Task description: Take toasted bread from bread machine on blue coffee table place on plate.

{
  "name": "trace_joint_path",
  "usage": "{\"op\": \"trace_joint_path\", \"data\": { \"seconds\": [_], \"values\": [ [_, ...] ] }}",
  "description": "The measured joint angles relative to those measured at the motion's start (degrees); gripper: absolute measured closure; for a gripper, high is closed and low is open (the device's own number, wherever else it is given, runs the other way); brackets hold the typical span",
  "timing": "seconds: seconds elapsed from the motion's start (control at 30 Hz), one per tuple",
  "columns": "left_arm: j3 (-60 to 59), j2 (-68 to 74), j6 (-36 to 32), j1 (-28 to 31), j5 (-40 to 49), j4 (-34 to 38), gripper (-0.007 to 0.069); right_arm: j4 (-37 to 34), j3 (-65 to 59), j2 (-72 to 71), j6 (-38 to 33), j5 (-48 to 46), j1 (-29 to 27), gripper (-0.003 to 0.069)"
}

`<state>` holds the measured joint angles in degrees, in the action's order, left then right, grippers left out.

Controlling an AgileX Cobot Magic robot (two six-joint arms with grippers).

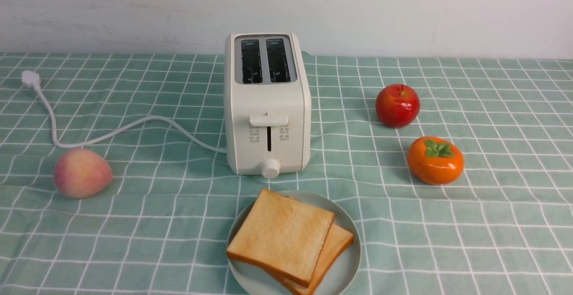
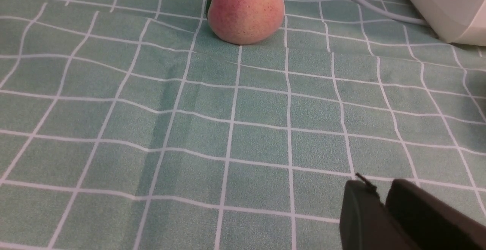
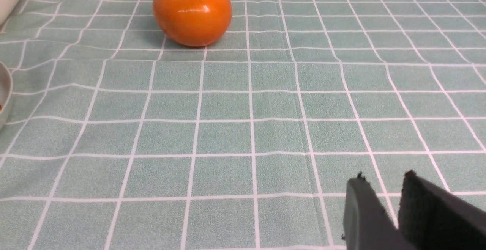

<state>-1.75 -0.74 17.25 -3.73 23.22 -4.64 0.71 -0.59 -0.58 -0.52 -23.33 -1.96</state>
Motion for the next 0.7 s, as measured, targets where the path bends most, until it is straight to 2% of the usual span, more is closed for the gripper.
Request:
{"op": "trace_joint_path", "data": {
  "seconds": [0.7],
  "values": [
    [0.0,0.0,0.0,0.0,0.0,0.0,0.0515,0.0,0.0,0.0,0.0,0.0,0.0,0.0478]
  ]
}}
